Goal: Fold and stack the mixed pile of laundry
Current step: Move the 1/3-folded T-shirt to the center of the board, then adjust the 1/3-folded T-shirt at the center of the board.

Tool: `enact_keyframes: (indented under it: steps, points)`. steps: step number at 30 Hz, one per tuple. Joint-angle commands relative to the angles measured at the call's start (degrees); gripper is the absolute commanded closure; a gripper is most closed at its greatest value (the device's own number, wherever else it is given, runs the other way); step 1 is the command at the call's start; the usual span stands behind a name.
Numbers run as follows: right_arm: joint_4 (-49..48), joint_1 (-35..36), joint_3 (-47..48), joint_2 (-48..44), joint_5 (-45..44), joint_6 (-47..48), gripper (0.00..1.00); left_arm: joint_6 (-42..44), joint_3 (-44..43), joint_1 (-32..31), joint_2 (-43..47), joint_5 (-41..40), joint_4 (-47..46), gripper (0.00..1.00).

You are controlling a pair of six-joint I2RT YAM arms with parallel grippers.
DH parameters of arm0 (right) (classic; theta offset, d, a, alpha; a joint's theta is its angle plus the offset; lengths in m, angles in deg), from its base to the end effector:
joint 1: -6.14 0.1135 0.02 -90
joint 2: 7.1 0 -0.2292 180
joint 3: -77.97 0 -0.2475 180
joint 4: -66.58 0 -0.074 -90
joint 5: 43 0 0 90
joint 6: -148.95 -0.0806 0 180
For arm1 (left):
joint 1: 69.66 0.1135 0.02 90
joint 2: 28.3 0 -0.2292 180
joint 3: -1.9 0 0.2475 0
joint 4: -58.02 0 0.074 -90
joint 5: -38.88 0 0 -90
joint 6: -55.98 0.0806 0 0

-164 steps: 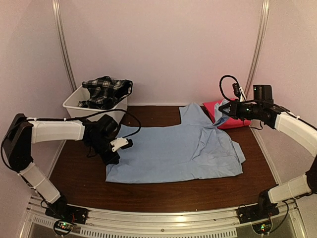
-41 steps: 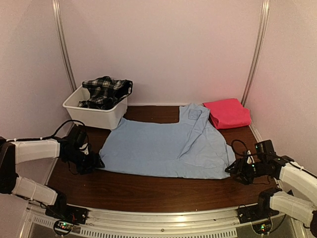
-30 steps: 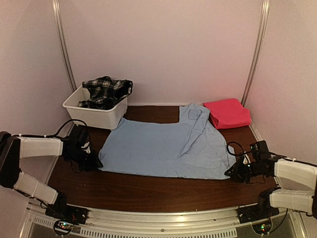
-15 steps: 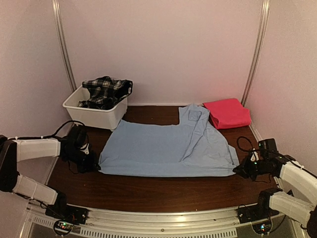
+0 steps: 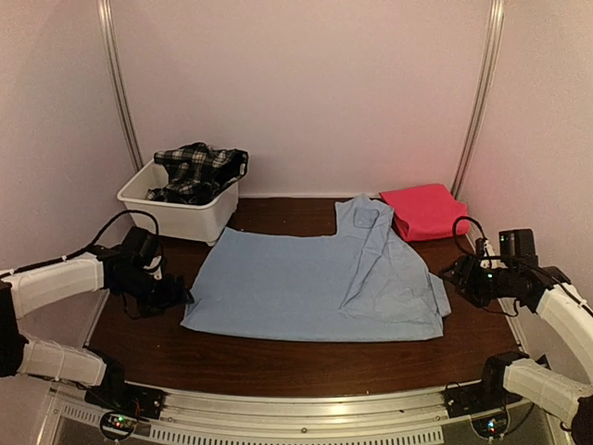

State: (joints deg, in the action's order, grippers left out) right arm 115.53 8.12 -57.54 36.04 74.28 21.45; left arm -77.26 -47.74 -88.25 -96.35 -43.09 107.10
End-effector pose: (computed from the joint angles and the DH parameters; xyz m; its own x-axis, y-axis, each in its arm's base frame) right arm 0.1970 0.0438 0.1685 -0.7922 0.5140 -0.3289 0.1799 0.7118 0.6790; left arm 0.2126 -0.0834 0.1058 -0.8889 -0.4167 -0.1905 -0.3330 0.8730 -0.3563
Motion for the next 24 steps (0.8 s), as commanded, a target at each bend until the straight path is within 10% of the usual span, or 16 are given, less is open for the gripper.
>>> enact_keyframes:
  steps: [1, 8, 24]
  points:
    - [-16.5, -0.3, 3.5, 7.9, 3.8, 2.5, 0.27, 5.5, -6.7, -0.6, -0.3, -3.1, -0.8, 0.06]
    - [-34.7, 1.1, 21.3, 37.6, 10.2, 6.4, 0.30, 7.9, -12.5, -5.2, -6.1, -2.0, -6.6, 0.02]
    - [-19.4, 4.2, 72.0, 83.6, 2.4, 18.2, 0.46, 10.5, -18.2, -7.1, -13.2, -1.2, -9.7, 0.02]
